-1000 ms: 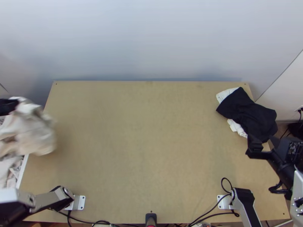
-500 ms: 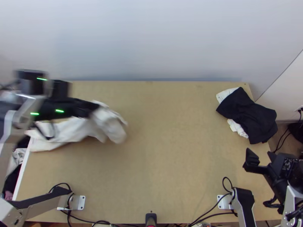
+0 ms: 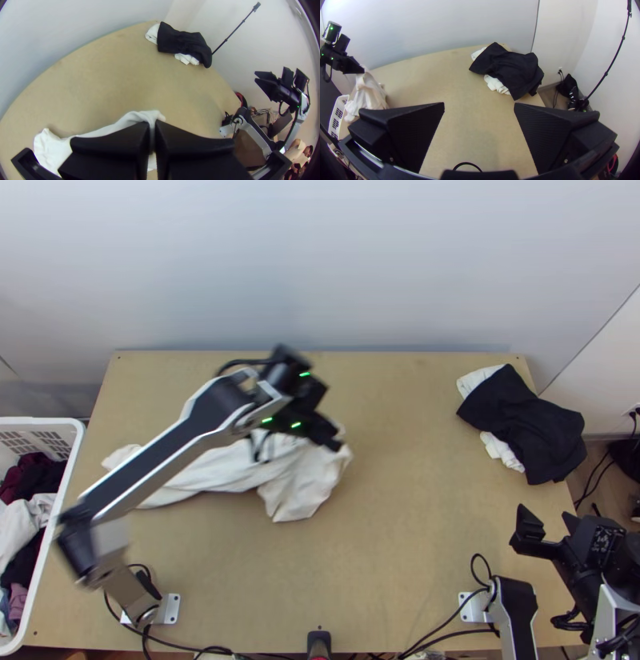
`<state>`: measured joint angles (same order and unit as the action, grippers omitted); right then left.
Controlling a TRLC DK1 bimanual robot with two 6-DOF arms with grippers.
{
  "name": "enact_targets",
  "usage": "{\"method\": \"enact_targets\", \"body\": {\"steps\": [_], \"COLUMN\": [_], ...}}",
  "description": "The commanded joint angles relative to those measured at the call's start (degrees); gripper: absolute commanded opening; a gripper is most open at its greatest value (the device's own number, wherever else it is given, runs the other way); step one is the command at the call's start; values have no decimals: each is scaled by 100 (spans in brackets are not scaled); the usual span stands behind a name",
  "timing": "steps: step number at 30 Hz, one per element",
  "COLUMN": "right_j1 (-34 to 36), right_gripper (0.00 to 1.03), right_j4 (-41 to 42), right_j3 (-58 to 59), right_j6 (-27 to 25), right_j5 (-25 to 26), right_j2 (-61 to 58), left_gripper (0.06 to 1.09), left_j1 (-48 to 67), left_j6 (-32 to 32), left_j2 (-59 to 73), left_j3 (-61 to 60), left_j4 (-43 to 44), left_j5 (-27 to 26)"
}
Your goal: Fold the t-shirt
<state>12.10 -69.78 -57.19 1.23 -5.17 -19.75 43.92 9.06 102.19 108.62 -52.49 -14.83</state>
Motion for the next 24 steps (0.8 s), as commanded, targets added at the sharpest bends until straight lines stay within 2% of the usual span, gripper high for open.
{"method": "enact_targets", "body": {"steps": [1,2,3,4,7,10,14,18,21,24], "right_j1": [29,12,-23,-76,-225,-366,-885,-1456,-1966,-2361], "right_gripper": [97,97,97,97,97,97,97,96,97,99], "right_j4": [26,17,8,-36,-133,-176,-141,-53,131,456], "right_j3": [15,6,-3,6,68,129,358,375,322,305], "right_j6": [-44,-62,-88,-150,-238,-334,-343,-387,-396,-475], "right_j5": [-2,-2,-2,-2,-2,-2,-19,-257,-257,-248], "right_j2": [32,24,24,15,-55,-170,-486,-970,-1268,-1506], "left_gripper": [52,76,107,104,104,104,104,104,104,104], "left_j1": [503,556,591,600,574,319,-367,-973,-1378,-1676], "left_j6": [61,43,26,34,-45,-467,-774,-1284,-1565,-1715], "left_j2": [1760,1866,1954,2015,2015,1839,1294,407,-481,-1202], "left_j3": [1399,1390,1390,1381,1293,1355,1162,256,-737,-1554], "left_j4": [151,134,90,28,-16,-139,-692,-1475,-1510,-1519], "left_j5": [718,762,771,771,894,1123,1131,1131,1167,1421]}}
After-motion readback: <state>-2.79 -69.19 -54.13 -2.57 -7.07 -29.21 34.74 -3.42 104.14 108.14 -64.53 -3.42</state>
